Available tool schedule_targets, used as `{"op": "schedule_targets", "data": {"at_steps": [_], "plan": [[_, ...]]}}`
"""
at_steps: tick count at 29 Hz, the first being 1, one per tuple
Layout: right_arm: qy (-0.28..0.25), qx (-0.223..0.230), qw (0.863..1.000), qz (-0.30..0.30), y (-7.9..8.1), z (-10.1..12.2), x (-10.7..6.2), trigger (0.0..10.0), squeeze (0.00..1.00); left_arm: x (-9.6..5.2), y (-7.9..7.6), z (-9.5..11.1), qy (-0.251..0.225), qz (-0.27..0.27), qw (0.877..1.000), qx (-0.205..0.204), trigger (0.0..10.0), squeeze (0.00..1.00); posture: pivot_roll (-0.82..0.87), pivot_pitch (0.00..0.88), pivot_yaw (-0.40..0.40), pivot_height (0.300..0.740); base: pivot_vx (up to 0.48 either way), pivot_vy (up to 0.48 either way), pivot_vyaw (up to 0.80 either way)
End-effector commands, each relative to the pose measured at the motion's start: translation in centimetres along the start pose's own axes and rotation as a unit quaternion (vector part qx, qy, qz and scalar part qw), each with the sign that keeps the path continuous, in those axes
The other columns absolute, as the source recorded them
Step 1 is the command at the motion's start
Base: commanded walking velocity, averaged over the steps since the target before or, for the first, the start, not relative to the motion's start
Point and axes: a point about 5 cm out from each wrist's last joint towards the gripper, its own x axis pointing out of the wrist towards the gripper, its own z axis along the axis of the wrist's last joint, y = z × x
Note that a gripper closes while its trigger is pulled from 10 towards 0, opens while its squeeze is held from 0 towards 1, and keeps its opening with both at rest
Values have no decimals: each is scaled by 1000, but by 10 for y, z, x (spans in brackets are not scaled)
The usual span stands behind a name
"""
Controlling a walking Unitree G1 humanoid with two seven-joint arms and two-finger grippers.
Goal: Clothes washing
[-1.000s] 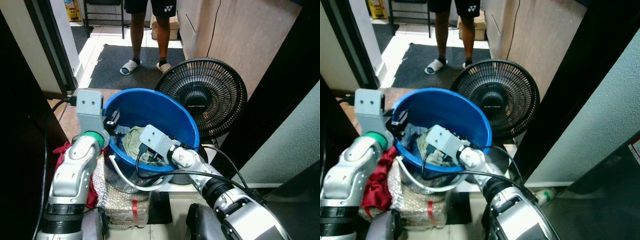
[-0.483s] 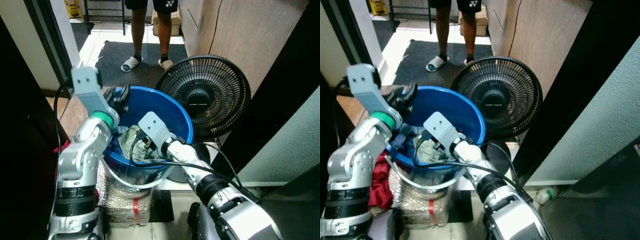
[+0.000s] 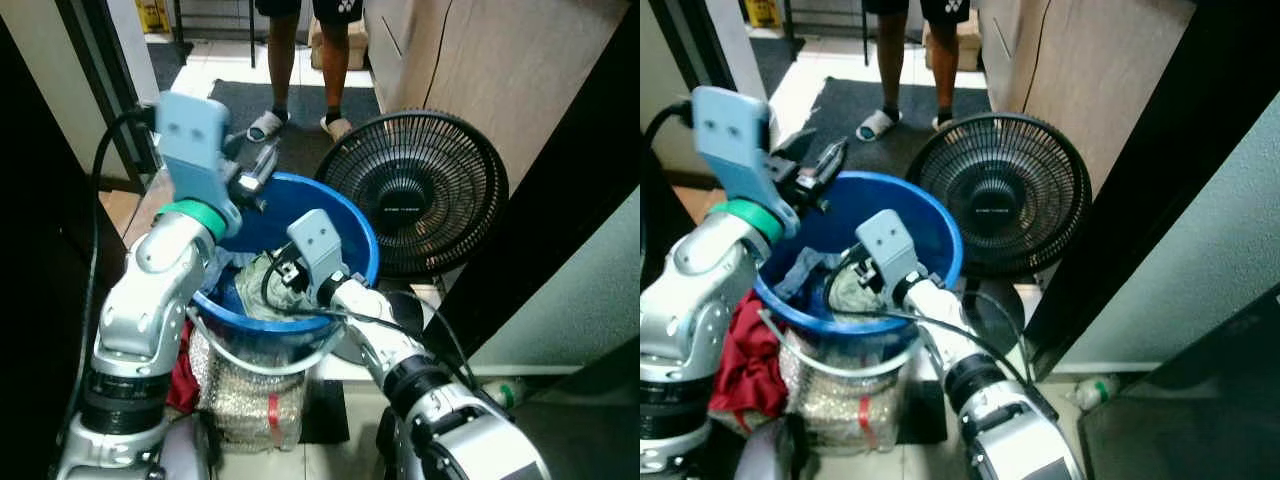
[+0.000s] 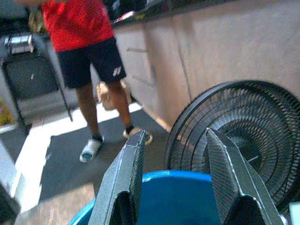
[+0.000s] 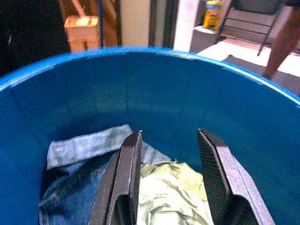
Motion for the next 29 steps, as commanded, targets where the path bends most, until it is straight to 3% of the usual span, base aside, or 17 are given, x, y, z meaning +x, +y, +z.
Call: {"op": "schedule_targets", "data": {"at_steps": [1,8,9,16,17,18,19,24,25,26,27,29], "plan": [[-13,46,999,-16,3,-1,-2,10000,0,2,-8,13,-28,-22,999,10,10000,0,176,114,-9,490,0,0,0],[-23,50,998,-26,0,2,-3,10000,0,4,-12,13,-24,-19,999,-18,10000,0,160,116,2,490,0,0,0],[-24,49,998,-28,-2,2,-4,10000,0,5,-12,11,-19,-17,999,-23,10000,1000,160,116,2,490,0,0,0],[-24,49,998,-31,-4,2,-5,10000,0,6,-11,7,-13,-11,1000,-19,10000,1000,155,115,8,490,0,0,0],[-24,50,998,-31,-4,2,-5,10000,0,6,-10,6,-13,-9,1000,-17,6667,0,158,116,7,490,0,0,0],[-24,50,998,-31,-4,2,-5,10000,0,6,-10,6,-13,-9,1000,-17,6667,0,158,116,7,490,0,0,0],[-24,51,998,-30,-4,2,-5,10000,0,6,-9,5,-14,-8,1000,-18,0,0,158,116,7,490,0,0,0],[-24,55,998,-28,-3,2,-5,10000,0,5,-9,5,-16,-8,1000,-16,0,0,160,115,7,490,0,0,0],[-24,56,998,-27,-3,3,-5,10000,0,5,-9,5,-15,-6,1000,-17,3333,0,164,115,6,490,0,0,0],[-24,56,998,-27,-3,3,-5,10000,0,5,-9,5,-15,-6,1000,-17,3333,0,164,115,6,490,0,0,0],[-25,55,998,-26,-2,3,-5,10000,0,4,-9,5,-13,-5,1000,-16,10000,0,163,115,6,490,0,0,0],[-25,55,998,-26,-2,3,-5,10000,0,4,-9,5,-13,-5,1000,-16,10000,0,163,115,6,490,0,0,0]]}}
